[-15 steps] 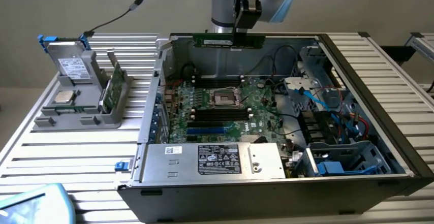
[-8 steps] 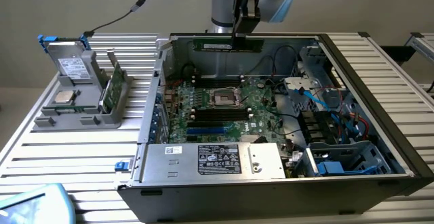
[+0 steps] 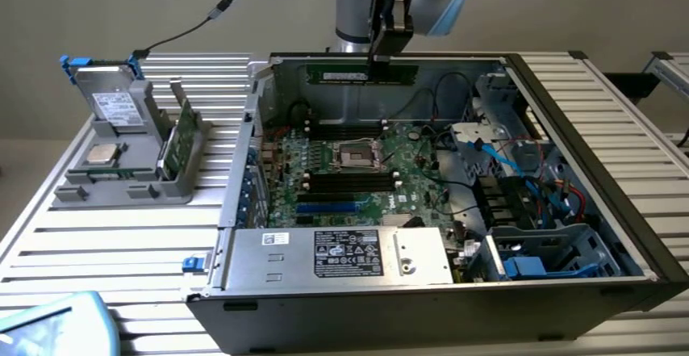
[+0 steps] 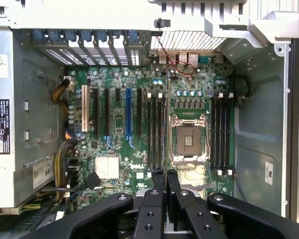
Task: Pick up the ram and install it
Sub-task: 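Pick up the ram and move it above insertion slot, then insert the ram into the slot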
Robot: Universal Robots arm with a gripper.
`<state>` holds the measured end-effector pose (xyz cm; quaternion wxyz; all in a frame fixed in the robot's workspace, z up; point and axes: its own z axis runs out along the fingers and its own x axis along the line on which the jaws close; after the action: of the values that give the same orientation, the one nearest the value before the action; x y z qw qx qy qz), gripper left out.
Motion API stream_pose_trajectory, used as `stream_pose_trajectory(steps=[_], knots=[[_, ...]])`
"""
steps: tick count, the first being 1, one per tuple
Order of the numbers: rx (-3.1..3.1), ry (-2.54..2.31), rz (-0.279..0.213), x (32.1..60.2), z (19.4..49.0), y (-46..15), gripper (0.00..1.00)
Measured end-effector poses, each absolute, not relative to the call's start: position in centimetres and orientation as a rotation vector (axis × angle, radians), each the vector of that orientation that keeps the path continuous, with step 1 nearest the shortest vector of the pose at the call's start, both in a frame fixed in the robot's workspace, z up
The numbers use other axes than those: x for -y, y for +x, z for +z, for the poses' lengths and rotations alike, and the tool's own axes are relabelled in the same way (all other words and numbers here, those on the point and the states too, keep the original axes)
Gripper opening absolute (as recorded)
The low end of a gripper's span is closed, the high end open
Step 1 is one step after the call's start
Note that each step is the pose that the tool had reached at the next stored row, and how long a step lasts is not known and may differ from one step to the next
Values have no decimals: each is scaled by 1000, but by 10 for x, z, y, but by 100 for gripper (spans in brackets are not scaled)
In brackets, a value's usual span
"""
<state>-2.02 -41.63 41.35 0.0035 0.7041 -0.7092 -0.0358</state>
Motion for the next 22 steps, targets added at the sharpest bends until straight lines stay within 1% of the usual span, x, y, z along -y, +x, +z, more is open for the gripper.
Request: stream_pose_trajectory(steps=[13,22], knots=[[2221,2210,-112,416,413,-20,13],[2221,2211,-110,416,397,-23,13]])
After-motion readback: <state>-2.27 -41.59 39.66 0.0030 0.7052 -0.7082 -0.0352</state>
